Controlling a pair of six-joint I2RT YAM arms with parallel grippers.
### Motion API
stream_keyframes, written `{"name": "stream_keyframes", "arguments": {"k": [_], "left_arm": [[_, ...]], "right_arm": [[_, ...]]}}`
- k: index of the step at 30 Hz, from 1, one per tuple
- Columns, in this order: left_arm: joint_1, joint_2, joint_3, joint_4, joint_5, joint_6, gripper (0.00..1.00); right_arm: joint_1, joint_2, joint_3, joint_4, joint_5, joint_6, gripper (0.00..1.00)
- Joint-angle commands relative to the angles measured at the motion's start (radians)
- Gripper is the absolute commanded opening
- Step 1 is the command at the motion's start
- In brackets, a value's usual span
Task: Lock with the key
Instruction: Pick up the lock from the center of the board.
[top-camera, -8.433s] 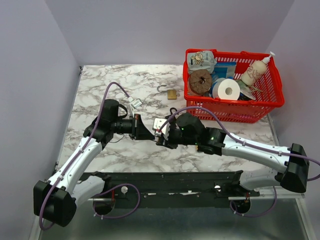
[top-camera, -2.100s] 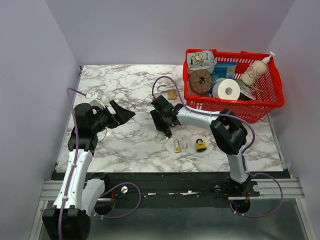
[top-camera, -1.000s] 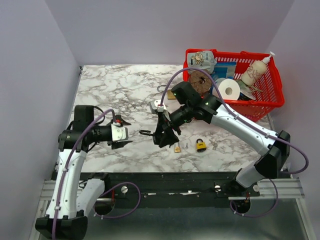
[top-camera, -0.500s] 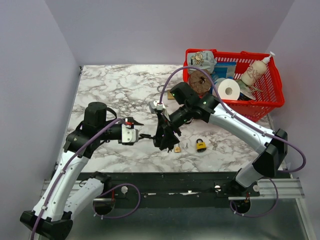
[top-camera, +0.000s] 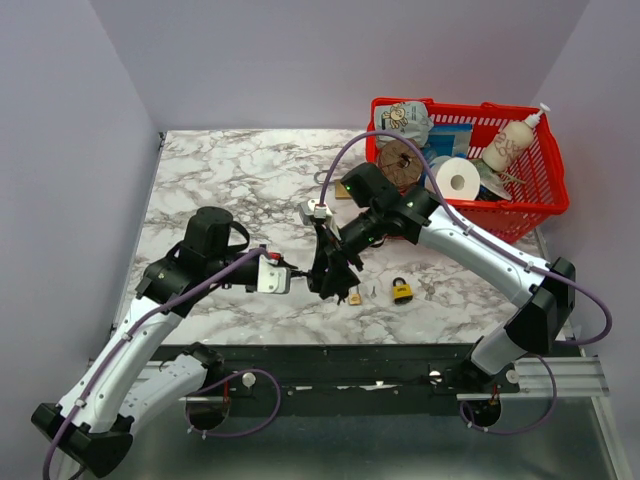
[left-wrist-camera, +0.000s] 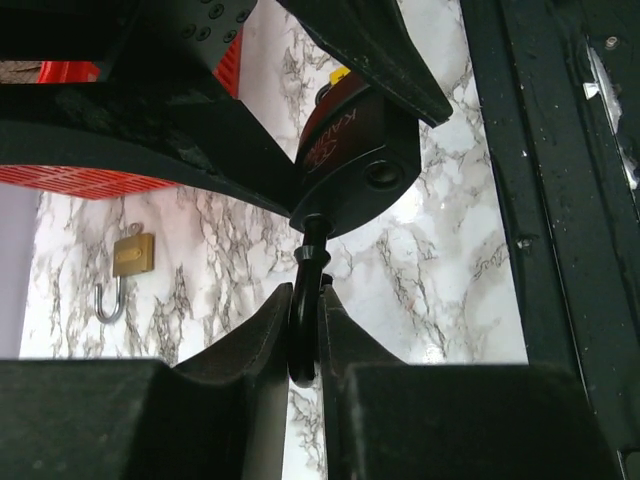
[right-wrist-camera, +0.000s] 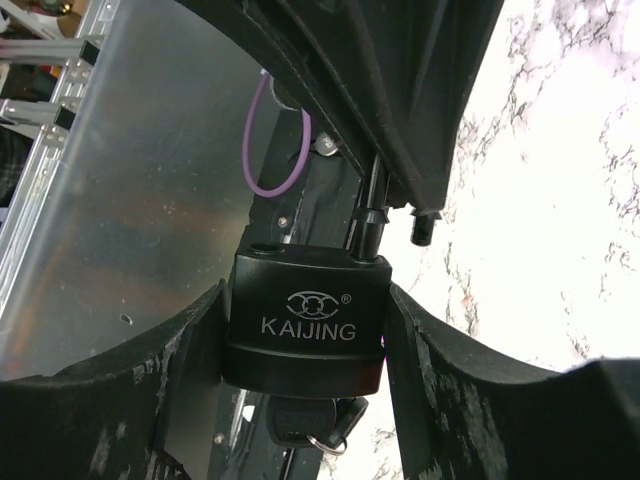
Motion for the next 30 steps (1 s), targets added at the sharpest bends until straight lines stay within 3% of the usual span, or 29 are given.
{"name": "stream_keyframes", "arguments": {"k": [1,4,7,9,10,11,13,18,22,26,30], "left_arm": [[-0.022,0.014,0.001,0.011,-0.065,0.037,0.15],[-0.03,0.026,0.005,0.019,-0.09,0.013,0.0],[-0.03,0.028,0.011,0.049,-0.09,-0.064,0.0],[-0.031,0.02,0.01,0.077,-0.082,-0.148,0.0],[-0.031,0.012,0.008,0.098,-0.079,-0.176,0.0],[-0.03,0.009,0.008,0.105,-0.075,-0.198,0.0],[-0.028,-0.006,0.007,0.132,-0.064,-0.273,0.0],[-0.025,-0.028,0.016,0.168,-0.043,-0.409,0.0],[-0.022,-0.035,0.031,0.209,-0.038,-0.488,0.0],[-0.014,-0.041,0.031,0.273,-0.023,-0.583,0.0],[-0.007,-0.049,0.028,0.348,0.028,-0.696,0.0]], "right_arm": [[0.01,0.002,0.048,-0.001,-0.077,0.033,0.01],[0.012,-0.006,0.037,0.003,-0.085,0.045,0.01],[0.01,-0.018,0.031,0.01,-0.068,0.046,0.01],[0.01,-0.026,0.024,0.026,-0.027,0.057,0.2],[0.007,-0.031,0.022,0.026,-0.013,0.054,0.5],[0.007,-0.041,0.021,0.034,0.005,0.054,0.62],[0.001,-0.054,0.019,0.042,0.061,0.057,0.75],[-0.005,-0.104,0.024,0.056,0.203,0.034,0.81],[-0.006,-0.178,-0.01,0.103,0.308,0.037,0.94],[-0.008,-0.279,-0.087,0.209,0.416,0.091,1.0],[-0.008,-0.34,-0.113,0.152,0.336,-0.024,1.0]]}}
